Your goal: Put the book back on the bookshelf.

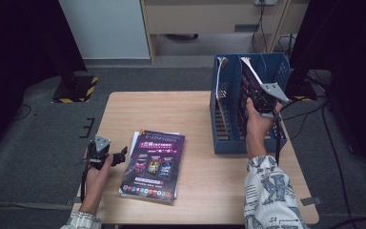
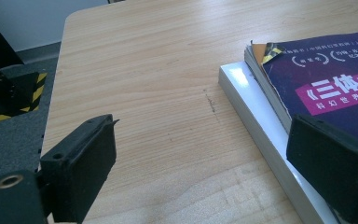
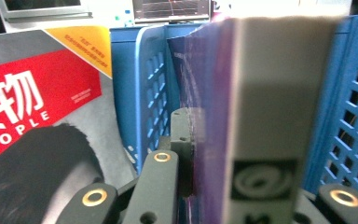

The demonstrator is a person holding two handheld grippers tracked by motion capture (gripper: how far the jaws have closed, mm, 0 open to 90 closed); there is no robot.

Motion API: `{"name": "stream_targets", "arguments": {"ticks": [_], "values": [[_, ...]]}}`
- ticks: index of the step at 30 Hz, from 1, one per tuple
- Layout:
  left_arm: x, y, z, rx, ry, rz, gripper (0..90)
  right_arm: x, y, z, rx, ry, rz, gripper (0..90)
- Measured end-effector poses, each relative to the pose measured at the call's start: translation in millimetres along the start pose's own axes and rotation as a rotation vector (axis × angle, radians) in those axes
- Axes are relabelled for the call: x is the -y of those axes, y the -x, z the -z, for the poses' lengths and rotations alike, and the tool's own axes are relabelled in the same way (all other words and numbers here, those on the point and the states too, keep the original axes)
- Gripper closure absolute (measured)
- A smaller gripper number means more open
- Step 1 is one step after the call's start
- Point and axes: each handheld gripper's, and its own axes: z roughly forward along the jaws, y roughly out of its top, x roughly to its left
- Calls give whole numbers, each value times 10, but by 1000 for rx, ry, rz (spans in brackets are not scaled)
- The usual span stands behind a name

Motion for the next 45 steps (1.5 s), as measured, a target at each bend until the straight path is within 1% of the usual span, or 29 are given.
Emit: {"name": "stream_targets", "arguments": {"ticks": [2, 6, 13, 15, 20, 23, 26, 31, 34, 38, 42, 43, 45], "values": [[-1, -1, 2, 0, 1, 0, 81, 14, -18, -5, 0, 3, 13, 827], [-1, -1, 3, 3, 2, 1, 80, 47, -50, 15, -8, 5, 17, 827], [-9, 6, 2, 6, 12, 4, 76, 71, -71, 26, -20, 2, 7, 826], [-6, 3, 0, 7, 9, 7, 75, 71, -80, 25, -21, 2, 15, 826], [-6, 5, 1, 8, 8, 6, 74, 70, -104, 33, -15, -3, 57, 826], [-5, 7, 0, 9, 7, 6, 74, 72, -126, 39, -21, -5, 77, 825], [-8, 8, 6, 8, 9, 6, 74, 80, -140, 39, -23, -2, 66, 825], [-6, 7, 5, 7, 4, 12, 74, 90, -184, 48, -35, -7, 79, 823], [-9, 2, 14, 6, 8, 19, 74, 95, -194, 56, -36, -9, 68, 815], [-5, -1, 8, 7, 3, 22, 74, 96, -207, 63, -42, -10, 71, 802], [-9, -7, 23, -3, 9, 24, 74, 94, -215, 64, -54, -11, 59, 775], [-8, -11, 24, 1, 13, 36, 74, 94, -215, 65, -60, -11, 52, 761], [-5, -15, 21, 2, 11, 40, 74, 90, -217, 70, -71, -8, 45, 731]]}}
